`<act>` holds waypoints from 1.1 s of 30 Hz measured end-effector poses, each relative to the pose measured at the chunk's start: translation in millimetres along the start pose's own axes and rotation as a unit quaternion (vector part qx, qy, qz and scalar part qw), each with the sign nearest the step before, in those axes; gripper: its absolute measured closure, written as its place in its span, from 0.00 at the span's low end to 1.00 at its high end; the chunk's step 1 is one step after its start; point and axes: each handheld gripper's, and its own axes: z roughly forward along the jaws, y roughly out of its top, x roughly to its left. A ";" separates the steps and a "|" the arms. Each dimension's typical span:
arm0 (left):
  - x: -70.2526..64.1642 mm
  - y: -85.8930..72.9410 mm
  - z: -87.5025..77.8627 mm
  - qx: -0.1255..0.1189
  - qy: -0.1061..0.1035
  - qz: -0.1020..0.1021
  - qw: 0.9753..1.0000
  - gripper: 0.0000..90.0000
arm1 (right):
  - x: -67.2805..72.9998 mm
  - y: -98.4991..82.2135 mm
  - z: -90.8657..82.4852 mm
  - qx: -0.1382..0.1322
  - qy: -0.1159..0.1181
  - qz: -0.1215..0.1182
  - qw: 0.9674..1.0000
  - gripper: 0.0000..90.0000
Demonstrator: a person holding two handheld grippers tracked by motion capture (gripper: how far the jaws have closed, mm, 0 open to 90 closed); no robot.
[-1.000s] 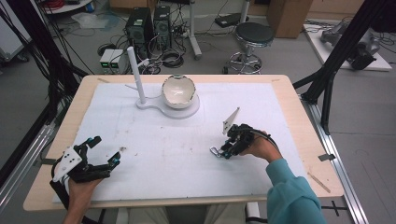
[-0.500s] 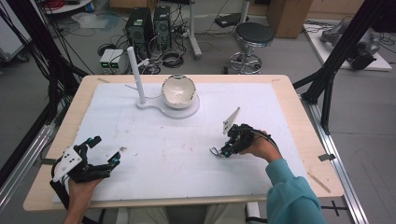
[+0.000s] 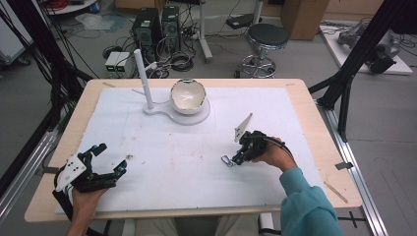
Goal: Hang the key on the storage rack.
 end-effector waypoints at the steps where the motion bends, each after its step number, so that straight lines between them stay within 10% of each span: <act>1: 0.0 0.0 0.0 0.000 0.000 0.000 1.000 0.06 | 0.8 0.2 -0.3 0.000 -0.002 0.002 1.000 0.97; 13: 0.7 0.2 0.0 0.001 0.004 -0.005 1.000 0.06 | 3.3 0.3 -1.2 -0.016 -0.024 0.036 0.999 0.98; 20: -0.1 2.2 2.6 0.016 0.003 0.011 1.000 0.06 | 6.5 3.7 -11.2 -0.071 -0.028 0.031 0.997 0.99; 33: 11.6 41.0 9.2 0.037 -0.039 0.006 0.999 0.06 | 14.8 19.5 -37.3 -0.209 -0.024 0.000 0.978 0.99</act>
